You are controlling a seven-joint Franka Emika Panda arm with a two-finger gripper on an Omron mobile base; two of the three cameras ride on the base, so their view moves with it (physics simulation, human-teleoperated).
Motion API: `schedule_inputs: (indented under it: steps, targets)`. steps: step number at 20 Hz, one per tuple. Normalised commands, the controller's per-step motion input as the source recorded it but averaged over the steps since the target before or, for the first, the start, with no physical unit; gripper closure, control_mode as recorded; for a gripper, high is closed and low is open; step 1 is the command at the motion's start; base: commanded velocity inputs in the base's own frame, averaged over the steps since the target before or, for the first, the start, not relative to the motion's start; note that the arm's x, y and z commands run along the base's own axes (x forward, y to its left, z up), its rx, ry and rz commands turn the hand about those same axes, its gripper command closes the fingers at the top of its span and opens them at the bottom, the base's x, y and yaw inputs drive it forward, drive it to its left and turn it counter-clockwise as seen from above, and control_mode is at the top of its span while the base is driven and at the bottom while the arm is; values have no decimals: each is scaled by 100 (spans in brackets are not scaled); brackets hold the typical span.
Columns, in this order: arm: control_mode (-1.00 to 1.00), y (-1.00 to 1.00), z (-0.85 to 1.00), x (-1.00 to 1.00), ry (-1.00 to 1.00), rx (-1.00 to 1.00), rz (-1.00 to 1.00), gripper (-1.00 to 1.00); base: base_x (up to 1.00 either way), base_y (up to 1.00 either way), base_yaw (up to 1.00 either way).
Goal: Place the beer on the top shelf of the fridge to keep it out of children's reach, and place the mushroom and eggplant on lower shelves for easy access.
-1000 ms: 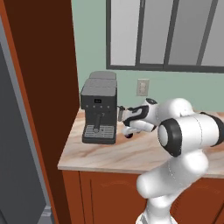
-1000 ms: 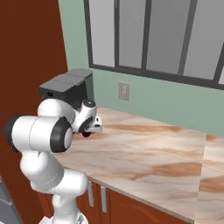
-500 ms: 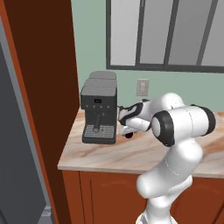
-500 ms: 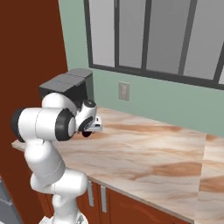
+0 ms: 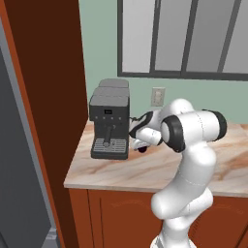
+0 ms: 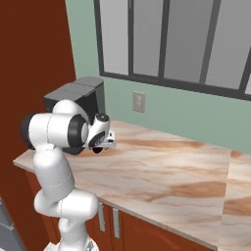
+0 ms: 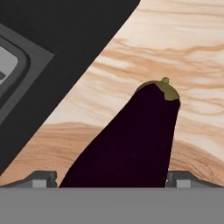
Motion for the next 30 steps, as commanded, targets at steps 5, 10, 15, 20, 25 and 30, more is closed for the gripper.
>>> schedule_inputs:
  steps: [5,10,15,20,25,30]
  targets:
    - [-100,0,-28,18,0,0,0,-100,0,0,0]
    - [-100,0,-30,16,0,0,0,-100,0,0,0]
    - [-100,0,-45,1,0,0,0,100,0,0,0]
    - [-100,-1,-11,-22,0,0,0,100,0,0,0]
    - [-100,-27,37,-68,0,0,0,100,0,0,0]
    - [-100,-44,80,-60,0,0,0,100,0,0,0]
